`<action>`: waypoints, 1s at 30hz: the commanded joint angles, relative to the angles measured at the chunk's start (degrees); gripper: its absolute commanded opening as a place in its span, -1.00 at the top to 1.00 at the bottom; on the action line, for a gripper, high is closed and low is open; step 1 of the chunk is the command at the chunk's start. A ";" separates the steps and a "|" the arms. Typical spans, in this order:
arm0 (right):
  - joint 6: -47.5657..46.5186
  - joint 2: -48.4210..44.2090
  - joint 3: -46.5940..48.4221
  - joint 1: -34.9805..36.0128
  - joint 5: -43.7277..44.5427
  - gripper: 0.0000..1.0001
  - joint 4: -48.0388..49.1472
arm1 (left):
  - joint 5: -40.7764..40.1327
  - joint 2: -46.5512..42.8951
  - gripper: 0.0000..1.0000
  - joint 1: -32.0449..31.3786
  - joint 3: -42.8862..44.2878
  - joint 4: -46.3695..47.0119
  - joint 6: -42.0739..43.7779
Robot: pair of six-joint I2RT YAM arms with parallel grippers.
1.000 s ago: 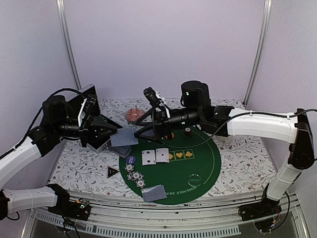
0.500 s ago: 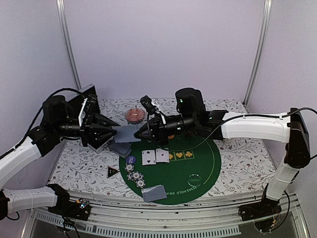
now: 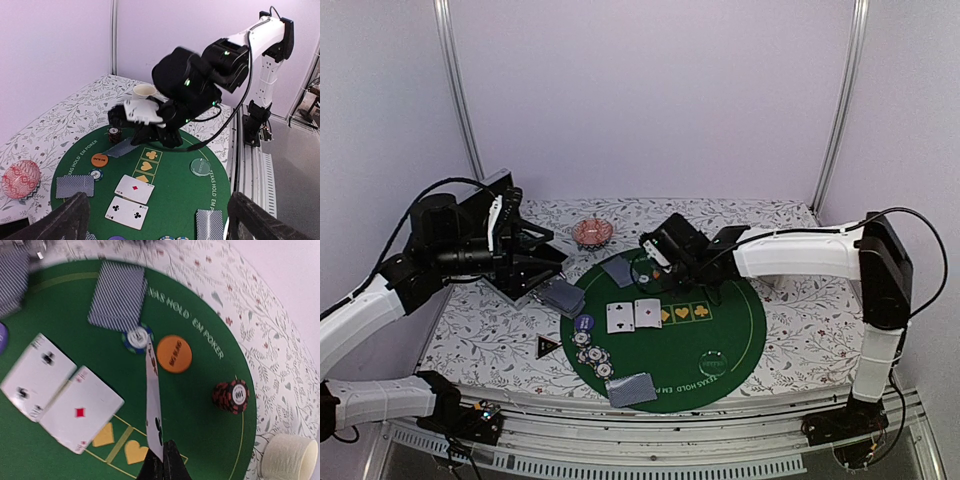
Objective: Distribute texas hold em gaming equipment
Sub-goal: Flop the poker card in the community card area.
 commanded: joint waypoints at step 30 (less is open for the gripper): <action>-18.10 11.37 -5.00 4.21 -0.47 0.95 -5.73 | -1.00 0.75 -0.96 -0.28 -0.44 -1.38 1.67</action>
